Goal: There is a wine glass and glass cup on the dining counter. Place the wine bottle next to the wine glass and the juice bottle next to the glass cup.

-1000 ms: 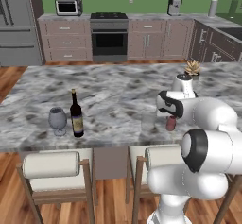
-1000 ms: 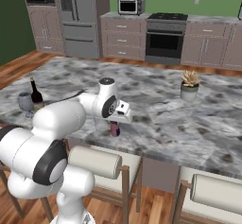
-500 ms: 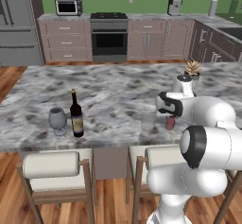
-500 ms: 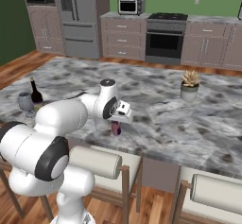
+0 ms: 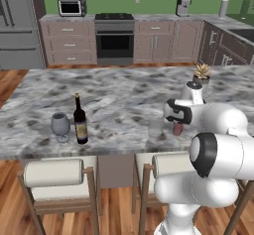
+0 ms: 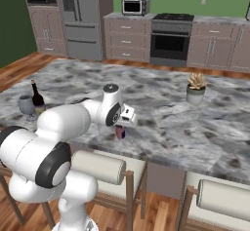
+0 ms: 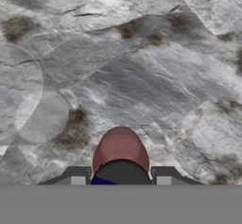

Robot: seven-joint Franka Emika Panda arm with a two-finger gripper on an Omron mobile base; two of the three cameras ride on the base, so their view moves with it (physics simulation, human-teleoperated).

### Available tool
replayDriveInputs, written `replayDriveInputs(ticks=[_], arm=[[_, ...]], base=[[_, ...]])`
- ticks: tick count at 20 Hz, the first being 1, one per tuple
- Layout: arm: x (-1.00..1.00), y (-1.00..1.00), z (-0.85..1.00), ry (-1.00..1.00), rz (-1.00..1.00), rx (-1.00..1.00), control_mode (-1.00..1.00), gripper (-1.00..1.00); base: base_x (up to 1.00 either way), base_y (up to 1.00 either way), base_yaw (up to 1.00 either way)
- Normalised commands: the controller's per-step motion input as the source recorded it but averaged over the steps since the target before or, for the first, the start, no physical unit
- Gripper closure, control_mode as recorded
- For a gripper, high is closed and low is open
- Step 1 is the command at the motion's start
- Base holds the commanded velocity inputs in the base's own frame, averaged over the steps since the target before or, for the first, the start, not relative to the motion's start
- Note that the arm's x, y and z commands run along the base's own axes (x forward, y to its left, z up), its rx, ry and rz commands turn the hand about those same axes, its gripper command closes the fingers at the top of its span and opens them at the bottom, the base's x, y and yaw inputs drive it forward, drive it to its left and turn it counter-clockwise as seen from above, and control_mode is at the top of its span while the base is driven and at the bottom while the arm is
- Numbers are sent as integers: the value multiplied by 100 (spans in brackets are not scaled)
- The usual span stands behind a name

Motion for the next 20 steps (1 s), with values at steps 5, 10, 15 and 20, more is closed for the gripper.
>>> replayDriveInputs(ticks=[5,10,15,20], arm=[[0,0,-15,-2,0,0,-100,100],[2,0,-16,0,0,0,-100,100],[4,0,-12,0,0,0,-100,100],[2,0,-8,-3,0,0,-100,100]], base=[[0,0,0],[0,0,0],[0,0,0],[0,0,0]])
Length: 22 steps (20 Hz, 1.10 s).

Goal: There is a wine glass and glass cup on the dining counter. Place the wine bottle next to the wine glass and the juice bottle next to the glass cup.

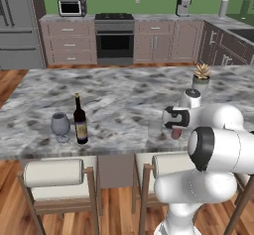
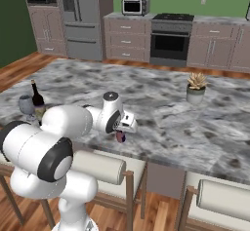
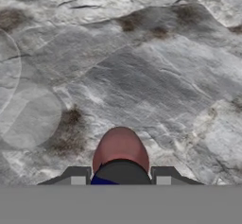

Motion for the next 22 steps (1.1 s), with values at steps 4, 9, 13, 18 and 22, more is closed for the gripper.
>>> replayDriveInputs(ticks=[4,9,13,18,22], arm=[[0,0,-6,-4,0,0,-100,100],[1,0,-4,-5,0,0,-100,100],[6,0,-4,0,0,0,-100,100],[12,0,-4,0,0,0,-100,100],[15,0,-5,0,0,0,-100,100]], base=[[0,0,0],[0,0,0],[0,0,0],[0,0,0],[0,0,0]])
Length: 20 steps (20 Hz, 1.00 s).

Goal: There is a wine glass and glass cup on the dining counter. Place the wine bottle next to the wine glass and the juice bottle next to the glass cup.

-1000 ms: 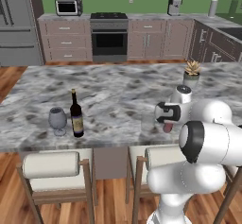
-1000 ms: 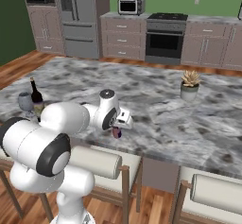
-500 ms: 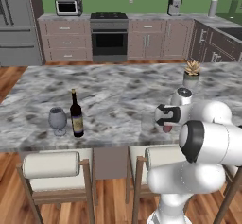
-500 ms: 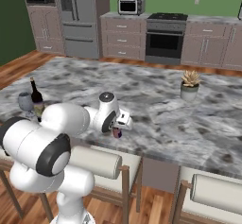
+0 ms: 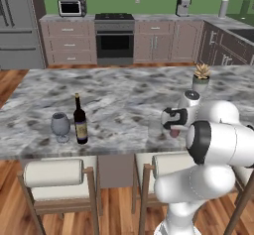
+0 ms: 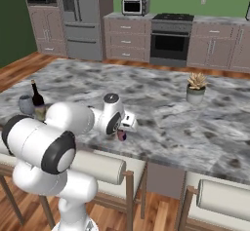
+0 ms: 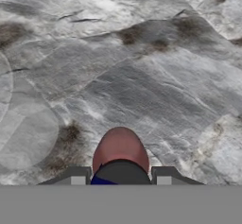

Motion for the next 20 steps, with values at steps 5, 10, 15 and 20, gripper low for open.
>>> replayDriveInputs(ticks=[5,10,15,20], arm=[[7,0,-12,0,0,0,-100,100],[3,1,-21,0,0,0,-100,100],[6,3,-23,0,0,0,-100,100],[7,4,-22,0,0,0,-100,100]], base=[[0,0,0],[0,0,0],[0,0,0],[0,0,0]])
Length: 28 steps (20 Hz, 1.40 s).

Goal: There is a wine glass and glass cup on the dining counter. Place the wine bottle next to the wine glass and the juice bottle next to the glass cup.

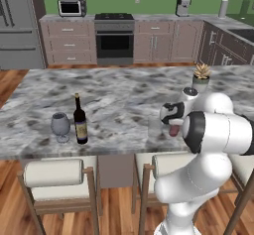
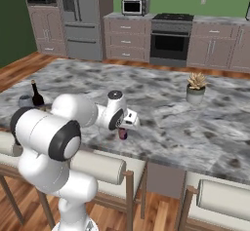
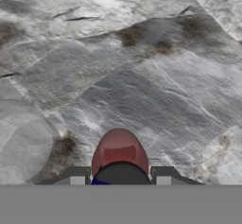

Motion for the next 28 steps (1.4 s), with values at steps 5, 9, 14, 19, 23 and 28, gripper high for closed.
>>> replayDriveInputs(ticks=[5,9,14,19,23,28], arm=[[7,4,-23,0,0,0,-100,100],[6,4,-26,3,0,0,-100,100],[6,6,-28,1,3,0,-100,100],[3,7,-31,5,3,-1,-100,100],[1,9,-32,4,5,-3,-100,100],[0,10,-34,5,5,-3,-100,100]], base=[[0,0,0],[0,0,0],[0,0,0],[0,0,0],[0,0,0],[0,0,0]])
